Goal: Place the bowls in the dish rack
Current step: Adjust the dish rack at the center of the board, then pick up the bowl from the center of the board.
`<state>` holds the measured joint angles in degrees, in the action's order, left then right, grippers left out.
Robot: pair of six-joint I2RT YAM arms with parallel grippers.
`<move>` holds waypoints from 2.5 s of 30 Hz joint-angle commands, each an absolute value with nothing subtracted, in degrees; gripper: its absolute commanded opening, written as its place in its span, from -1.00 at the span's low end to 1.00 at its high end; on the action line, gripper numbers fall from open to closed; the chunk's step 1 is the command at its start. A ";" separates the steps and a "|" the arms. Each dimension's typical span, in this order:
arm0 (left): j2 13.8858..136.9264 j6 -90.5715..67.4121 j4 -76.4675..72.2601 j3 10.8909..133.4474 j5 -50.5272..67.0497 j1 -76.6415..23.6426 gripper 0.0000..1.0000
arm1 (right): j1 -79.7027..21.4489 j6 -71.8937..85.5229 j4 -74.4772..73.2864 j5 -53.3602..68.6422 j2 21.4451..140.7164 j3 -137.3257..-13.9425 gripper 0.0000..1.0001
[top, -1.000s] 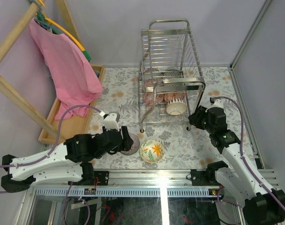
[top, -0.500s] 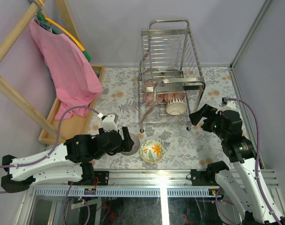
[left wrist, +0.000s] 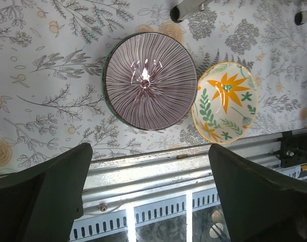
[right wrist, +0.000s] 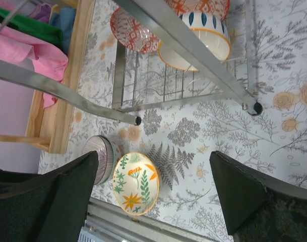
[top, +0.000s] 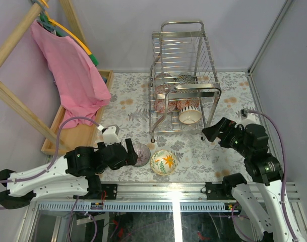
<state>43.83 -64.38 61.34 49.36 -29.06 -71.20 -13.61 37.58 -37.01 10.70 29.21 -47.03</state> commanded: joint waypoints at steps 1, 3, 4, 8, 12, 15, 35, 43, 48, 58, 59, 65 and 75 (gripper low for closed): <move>44.16 -66.38 63.34 47.72 -31.03 -70.90 0.99 | -13.38 38.25 -38.78 16.06 28.54 -44.56 0.97; 44.90 -65.92 62.32 47.24 -30.89 -70.92 0.99 | -13.41 37.96 -39.21 17.32 28.93 -43.35 0.95; 45.32 -65.58 61.67 47.03 -30.64 -70.93 0.99 | -13.46 37.85 -39.49 18.23 29.06 -42.77 0.95; 45.99 -64.15 58.26 45.76 -28.66 -70.91 1.00 | -13.39 36.85 -40.21 22.32 28.11 -39.28 0.92; 45.79 -62.74 52.18 44.87 -22.24 -70.99 1.00 | -13.43 36.74 -41.38 25.96 26.15 -35.42 0.88; 47.46 -62.98 47.49 43.61 -18.63 -72.34 0.97 | -13.47 36.83 -41.87 27.46 24.89 -33.24 0.85; 68.61 -84.63 35.21 44.80 -24.40 -89.98 0.99 | -13.45 32.95 -44.01 32.80 23.70 -31.35 0.74; 81.38 -109.67 41.57 53.65 -33.55 -94.30 1.00 | -13.45 31.35 -46.93 33.87 21.66 -32.83 0.74; 86.31 -119.99 53.27 62.03 -37.49 -94.31 1.00 | -13.49 30.81 -48.89 34.27 19.94 -33.57 0.75; 77.33 -133.51 53.00 49.41 -39.53 -94.16 0.93 | -13.45 30.89 -50.84 35.34 16.14 -31.70 0.75; 76.98 -133.91 53.05 48.67 -39.59 -94.10 0.92 | -13.45 31.02 -50.69 35.39 16.09 -31.42 0.75; 77.60 -133.33 52.58 46.84 -39.92 -91.85 0.85 | -13.49 31.50 -50.14 35.85 15.58 -30.53 0.75; 78.33 -125.55 45.01 44.88 -39.49 -86.36 0.53 | -13.45 32.25 -49.98 35.87 14.54 -29.46 0.75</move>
